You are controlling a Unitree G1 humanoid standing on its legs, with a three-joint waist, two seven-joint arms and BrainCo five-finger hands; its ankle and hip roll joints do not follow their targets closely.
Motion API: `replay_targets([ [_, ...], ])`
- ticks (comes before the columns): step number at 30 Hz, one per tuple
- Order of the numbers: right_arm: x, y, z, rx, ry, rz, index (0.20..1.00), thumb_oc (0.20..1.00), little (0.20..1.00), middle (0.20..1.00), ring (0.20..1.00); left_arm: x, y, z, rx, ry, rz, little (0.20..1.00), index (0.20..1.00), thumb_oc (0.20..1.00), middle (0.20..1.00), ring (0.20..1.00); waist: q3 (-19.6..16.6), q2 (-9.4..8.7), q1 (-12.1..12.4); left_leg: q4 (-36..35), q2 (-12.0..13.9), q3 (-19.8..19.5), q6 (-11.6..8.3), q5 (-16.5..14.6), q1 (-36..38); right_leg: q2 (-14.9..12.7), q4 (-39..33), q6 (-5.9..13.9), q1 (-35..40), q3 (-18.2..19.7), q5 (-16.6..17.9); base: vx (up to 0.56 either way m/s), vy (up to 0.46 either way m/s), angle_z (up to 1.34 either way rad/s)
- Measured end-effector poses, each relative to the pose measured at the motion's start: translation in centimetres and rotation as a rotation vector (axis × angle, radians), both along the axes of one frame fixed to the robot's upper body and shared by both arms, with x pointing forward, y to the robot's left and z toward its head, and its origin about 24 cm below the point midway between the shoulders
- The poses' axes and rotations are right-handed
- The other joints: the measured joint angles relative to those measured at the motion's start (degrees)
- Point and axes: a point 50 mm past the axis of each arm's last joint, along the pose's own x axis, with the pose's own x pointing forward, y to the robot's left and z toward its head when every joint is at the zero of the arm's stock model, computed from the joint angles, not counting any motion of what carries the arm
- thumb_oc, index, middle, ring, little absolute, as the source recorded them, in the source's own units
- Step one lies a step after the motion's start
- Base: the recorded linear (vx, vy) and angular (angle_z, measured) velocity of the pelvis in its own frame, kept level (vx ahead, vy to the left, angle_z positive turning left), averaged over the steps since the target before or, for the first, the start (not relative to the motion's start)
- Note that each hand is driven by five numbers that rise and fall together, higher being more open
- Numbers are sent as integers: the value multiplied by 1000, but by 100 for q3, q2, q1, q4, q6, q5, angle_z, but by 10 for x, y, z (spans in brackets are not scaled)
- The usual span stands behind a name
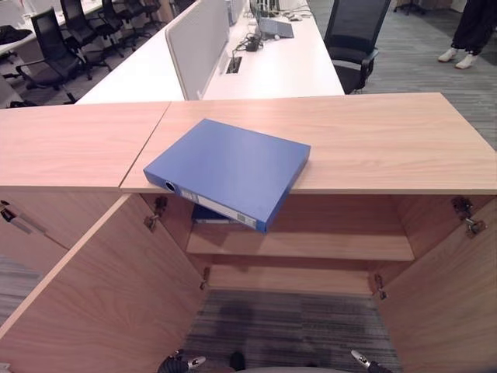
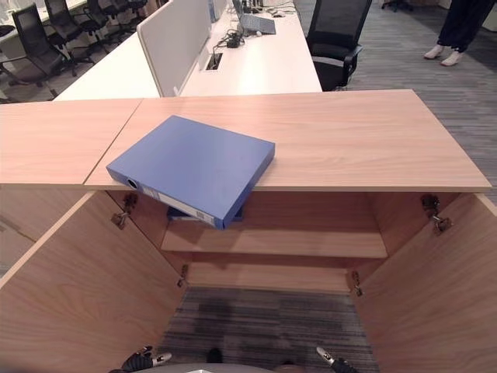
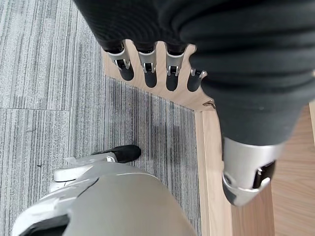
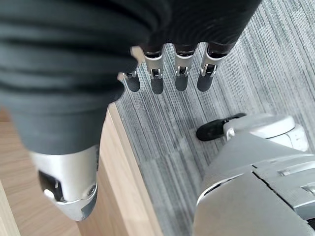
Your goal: Put the empty folder in the office cabinet
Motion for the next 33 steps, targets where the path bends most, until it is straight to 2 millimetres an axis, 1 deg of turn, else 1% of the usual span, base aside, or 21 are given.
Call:
replay_targets([
  [6,-4,1,-1,4,10,-2,1000,1000,1000,1000,1000,-1,-2,0,2,6,-30,1000,1000,1000,1000,1000,-25,33,-10,0,-5,8,36,19,18,-3,23,-4,11,23,7,12,19,-1],
  [8,-4,1,-1,4,13,3,1000,1000,1000,1000,1000,6,-4,1,9,-16,-76,1000,1000,1000,1000,1000,-27,42,-29,0,-4,10,37,19,22,-2,23,-26,11,48,22,0,0,0],
  [9,-3,2,-1,4,12,11,1000,1000,1000,1000,1000,20,-9,6,23,-69,-147,1000,1000,1000,1000,1000,-30,52,-24,0,-4,10,34,22,24,-1,22,-25,11,50,23,-12,-33,0],
  [10,-4,2,-1,3,15,14,1000,1000,1000,1000,1000,45,-17,18,41,-196,-245,1000,1000,1000,1000,1000,-15,27,6,0,-3,8,15,35,24,0,25,-22,13,51,24,-29,-81,-3],
  [11,4,2,0,1,-8,22,1000,1000,1000,1000,1000,68,-20,34,70,-303,-331,1000,1000,1000,1000,1000,-35,67,-19,0,5,17,16,34,33,6,10,-20,13,47,24,-28,-110,-3],
  [12,4,2,1,-2,-18,29,1000,1000,1000,1000,1000,82,-19,53,109,-408,-409,1000,1000,1000,1000,1000,2,31,1,0,19,10,11,38,26,20,1,-16,10,43,24,-27,-117,-1],
  [14,1,5,0,-19,-24,25,1000,1000,1000,1000,1000,108,-11,109,281,-686,-587,1000,1000,1000,1000,1000,63,-55,111,2,69,-15,-28,61,27,72,25,-17,27,-9,26,26,-91,6],
  [15,-4,6,-1,-28,-11,16,1000,1000,1000,1000,1000,119,-7,131,381,-791,-652,1000,1000,1000,1000,1000,61,-77,225,1,91,-24,-38,64,22,92,26,-16,29,-28,24,56,-76,8],
  [16,-8,6,-1,-34,-1,14,1000,1000,1000,1000,1000,125,-3,142,450,-847,-672,1000,1000,1000,1000,1000,57,-83,269,1,99,-34,-54,49,24,97,24,9,38,-45,2,26,-50,7],
  [17,-11,6,-2,-39,11,17,1000,1000,1000,1000,1000,135,1,155,575,-919,-701,1000,1000,1000,1000,1000,50,-80,314,1,100,-46,-82,26,35,99,23,3,55,-59,-2,29,-57,6],
  [18,-5,6,-1,-44,-2,24,1000,1000,1000,1000,1000,139,12,165,712,-954,-690,1000,1000,1000,1000,1000,46,-57,343,2,100,-56,-84,29,38,99,25,-2,64,-69,-5,33,-60,4],
  [20,-3,7,-1,-41,-9,30,1000,1000,1000,1000,1000,138,19,174,778,-982,-681,1000,1000,1000,1000,1000,62,-104,323,1,103,-52,-84,26,37,102,-4,-9,59,-66,-9,38,-64,1],
  [23,0,9,-1,-39,-23,33,1000,1000,1000,1000,1000,137,27,192,884,-1046,-670,1000,1000,1000,1000,1000,42,-182,368,1,103,-59,-61,41,45,103,-6,-16,73,-76,-12,29,-44,1],
  [27,1,17,-3,-19,-27,36,1000,1000,1000,1000,1000,139,28,208,979,-1124,-657,1000,1000,1000,1000,1000,-22,-284,484,2,103,-62,-61,42,57,106,-6,-18,89,-78,-11,20,-39,1],
  [30,2,24,-4,-2,-33,37,1000,1000,1000,1000,1000,140,26,217,1024,-1174,-648,1000,1000,1000,1000,1000,-44,-320,492,1,101,-64,-61,40,78,104,-6,-16,109,-81,-12,0,0,0],
  [33,2,26,-4,-1,-38,40,1000,1000,1000,1000,1000,140,26,226,1061,-1221,-622,1000,1000,1000,1000,1000,-50,-318,488,0,102,-66,-90,19,81,104,-6,-15,110,-77,-13,0,0,0],
])
